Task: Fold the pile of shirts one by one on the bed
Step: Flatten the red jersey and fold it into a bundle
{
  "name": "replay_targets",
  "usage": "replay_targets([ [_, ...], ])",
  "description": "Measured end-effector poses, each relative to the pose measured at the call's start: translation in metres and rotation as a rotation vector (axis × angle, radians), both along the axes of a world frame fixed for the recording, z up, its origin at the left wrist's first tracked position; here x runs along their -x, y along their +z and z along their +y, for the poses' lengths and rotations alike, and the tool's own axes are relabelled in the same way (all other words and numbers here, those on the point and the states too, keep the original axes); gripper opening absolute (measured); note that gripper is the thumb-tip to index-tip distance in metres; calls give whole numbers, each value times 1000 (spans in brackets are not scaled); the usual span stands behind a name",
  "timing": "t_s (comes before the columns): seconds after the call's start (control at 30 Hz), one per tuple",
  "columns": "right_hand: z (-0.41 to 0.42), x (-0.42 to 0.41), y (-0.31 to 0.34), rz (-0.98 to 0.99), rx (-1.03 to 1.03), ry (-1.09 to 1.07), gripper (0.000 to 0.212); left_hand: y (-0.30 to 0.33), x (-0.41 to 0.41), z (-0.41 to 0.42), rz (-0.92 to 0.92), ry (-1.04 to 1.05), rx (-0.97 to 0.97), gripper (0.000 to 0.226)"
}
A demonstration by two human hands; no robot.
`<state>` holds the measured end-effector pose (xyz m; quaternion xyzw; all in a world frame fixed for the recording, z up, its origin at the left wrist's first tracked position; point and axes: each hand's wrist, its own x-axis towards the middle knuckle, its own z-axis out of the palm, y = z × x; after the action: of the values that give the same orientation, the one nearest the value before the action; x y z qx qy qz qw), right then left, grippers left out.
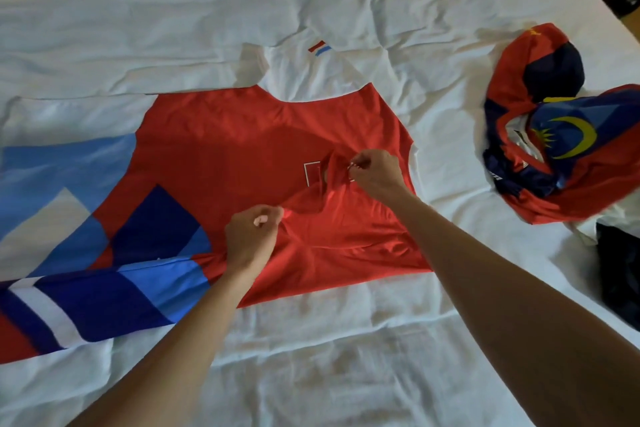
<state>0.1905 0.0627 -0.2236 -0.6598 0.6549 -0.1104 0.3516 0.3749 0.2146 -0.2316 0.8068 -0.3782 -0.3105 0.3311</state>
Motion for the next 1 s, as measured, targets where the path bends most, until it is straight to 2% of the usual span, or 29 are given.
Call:
replay_targets([
  [0.07, 4, 3, -7, -34, 18, -55, 12, 0, 2, -7, 18, 50, -27, 22],
  [0.17, 8, 1, -13, -48, 17, -69, 30, 1, 5, -11, -4, 22, 18, 33],
  [0.23, 6, -3, -12, -45, -7, -90, 36, 0, 7, -14, -30, -2, -3, 32],
  [0.33, 0, -4, -13, -48, -27, -100, 28, 1, 10, -23, -42, -39, -36, 27],
  [0.43, -1, -1, -11, -65, -12, -86, 15, -2, 6, -37, -15, 63, -53, 15],
  [0.53, 11, 6, 0, -221, 81, -123, 11, 1, 3, -41, 63, 44, 68, 9],
  [0.6, 29, 17, 7, -318, 151, -158, 12, 5, 6, -33, 148, 2, 171, 25],
  [0.67, 55, 34, 10, -316, 237, -145, 13, 5, 8, -16, 185, -32, 238, 33],
  [0.77, 99, 62, -3, -118, 412, 0, 12, 0, 14, 17, 82, -164, 312, 29],
  [0.83, 122, 75, -20, 20, 427, 77, 18, -13, 16, 34, -36, -288, 353, 33],
  [0.93, 134, 81, -30, 65, 452, 95, 18, -33, 16, 45, -248, -396, 340, 35],
  [1.0, 131, 78, -25, 49, 506, 90, 17, -33, 17, 46, -303, -410, 383, 28],
])
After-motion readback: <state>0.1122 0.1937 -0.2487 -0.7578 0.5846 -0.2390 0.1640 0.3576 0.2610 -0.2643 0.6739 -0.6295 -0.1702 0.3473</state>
